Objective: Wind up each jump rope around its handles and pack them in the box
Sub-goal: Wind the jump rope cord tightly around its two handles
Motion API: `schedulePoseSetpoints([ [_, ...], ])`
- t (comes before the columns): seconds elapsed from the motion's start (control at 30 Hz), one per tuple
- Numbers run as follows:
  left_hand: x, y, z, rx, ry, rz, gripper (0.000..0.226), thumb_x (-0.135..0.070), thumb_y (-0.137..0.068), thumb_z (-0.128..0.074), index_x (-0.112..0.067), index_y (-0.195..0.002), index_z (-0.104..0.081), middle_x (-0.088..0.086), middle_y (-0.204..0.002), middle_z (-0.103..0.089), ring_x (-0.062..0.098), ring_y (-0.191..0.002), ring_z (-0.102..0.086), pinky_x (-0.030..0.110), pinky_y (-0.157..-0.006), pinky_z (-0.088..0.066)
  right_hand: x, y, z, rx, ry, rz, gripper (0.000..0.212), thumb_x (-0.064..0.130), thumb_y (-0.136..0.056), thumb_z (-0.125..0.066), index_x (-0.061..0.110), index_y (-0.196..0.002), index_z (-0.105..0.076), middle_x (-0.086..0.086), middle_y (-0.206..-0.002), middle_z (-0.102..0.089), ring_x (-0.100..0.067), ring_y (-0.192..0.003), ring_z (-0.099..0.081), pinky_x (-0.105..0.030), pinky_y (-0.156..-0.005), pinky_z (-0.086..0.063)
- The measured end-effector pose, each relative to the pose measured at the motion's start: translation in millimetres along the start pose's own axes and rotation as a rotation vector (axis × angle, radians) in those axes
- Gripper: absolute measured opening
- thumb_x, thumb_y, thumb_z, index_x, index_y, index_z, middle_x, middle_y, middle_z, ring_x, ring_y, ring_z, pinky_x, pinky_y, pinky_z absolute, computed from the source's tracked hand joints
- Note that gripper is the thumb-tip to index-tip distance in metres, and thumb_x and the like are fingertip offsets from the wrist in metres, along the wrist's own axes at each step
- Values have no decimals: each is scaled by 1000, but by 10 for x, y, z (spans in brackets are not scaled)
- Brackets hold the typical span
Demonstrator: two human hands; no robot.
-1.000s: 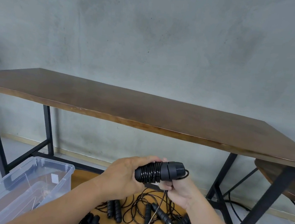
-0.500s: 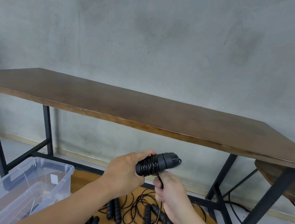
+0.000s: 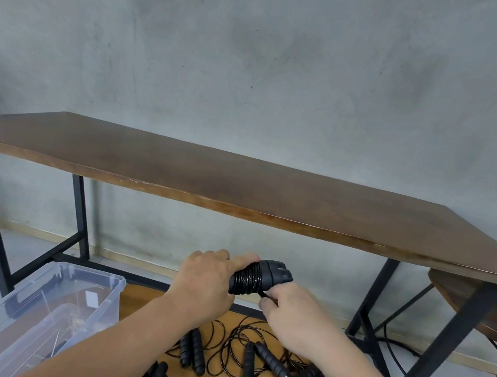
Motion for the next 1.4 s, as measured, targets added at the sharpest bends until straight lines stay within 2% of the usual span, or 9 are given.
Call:
schedulePoseSetpoints([
  [0.13, 11, 24, -40, 25, -89, -26, 73, -31, -94, -52, -50, -148, -7, -2, -112, -55, 19, -99, -55, 32, -91, -43, 86, -2, 105, 52, 168, 53, 22, 26, -96, -48, 20, -83, -64, 1, -76, -62, -12, -67, -56, -22, -55, -41],
  [0.3, -10, 94, -20, 57, -64, -60, 72, -32, -94, -52, -53, -148, -9, -5, -109, -55, 17, -97, -54, 29, -86, -40, 202, -69, 343, 119, 172, 96, 26, 27, -98, -53, 17, -87, -75, -2, -78, -66, -10, -65, -54, -24, -55, -43],
  [0.53, -91, 154, 76, 112, 42, -192, 67, -31, -92, -53, -57, -142, -17, -9, -95, -49, 14, -88, -50, 29, -82, -40, 248, -250, 524, 227, 115, 190, 14, 35, -90, -68, 26, -94, -79, 13, -89, -72, -5, -86, -63, -28, -80, -53],
  [0.73, -122, 244, 66, 173, 231, -215, 65, -30, -89, -54, -60, -138, -24, -9, -97, -54, 15, -90, -53, 30, -80, -45, 187, -374, 574, 276, -91, 227, 11, 34, -81, -78, 26, -88, -80, 14, -87, -74, -4, -87, -66, -32, -86, -53],
  [0.87, -207, 317, 171, 163, 259, -257, 65, -30, -91, -55, -58, -141, -25, -9, -97, -51, 14, -92, -51, 26, -80, -41, 58, -433, 502, 328, -226, 188, 13, 34, -80, -78, 24, -88, -79, 14, -87, -73, -8, -81, -58, -26, -71, -43],
  [1.0, -216, 320, 279, 139, 310, -260, 68, -31, -90, -56, -57, -143, -23, -12, -99, -53, 9, -90, -49, 21, -79, -37, -93, -482, 399, 332, -531, 113, 11, 33, -72, -81, 23, -78, -78, 8, -75, -67, -12, -71, -49, -24, -62, -40],
  [1.1, -203, 317, 313, 145, 332, -251, 71, -32, -90, -58, -58, -144, -19, -14, -103, -53, 6, -92, -48, 18, -80, -36, -174, -504, 270, 369, -704, 77, 15, 30, -71, -86, 20, -78, -77, -2, -81, -69, -18, -77, -60, -32, -72, -49],
  [1.2, -203, 328, 303, 179, 354, -232, 76, -29, -88, -60, -59, -143, -17, -16, -108, -56, 2, -93, -48, 14, -80, -36, -242, -510, 129, 406, -895, 43, 15, 25, -73, -81, 14, -81, -76, -9, -86, -70, -21, -78, -66, -34, -75, -53],
  [1.4, -235, 347, 290, 241, 523, -172, 88, -14, -85, -62, -71, -136, -20, -18, -110, -57, -5, -86, -52, 6, -71, -37, -253, -429, -96, 359, -1287, -52, 16, 15, -79, -63, 10, -71, -76, -11, -77, -69, -19, -65, -67, -30, -57, -57],
])
Point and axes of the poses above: each hand's wrist, its own y-axis away from the middle knuckle, its own z-axis out of the back of the hand, x = y × z, the point moved 9 cm from there along -y, towards the middle knuckle
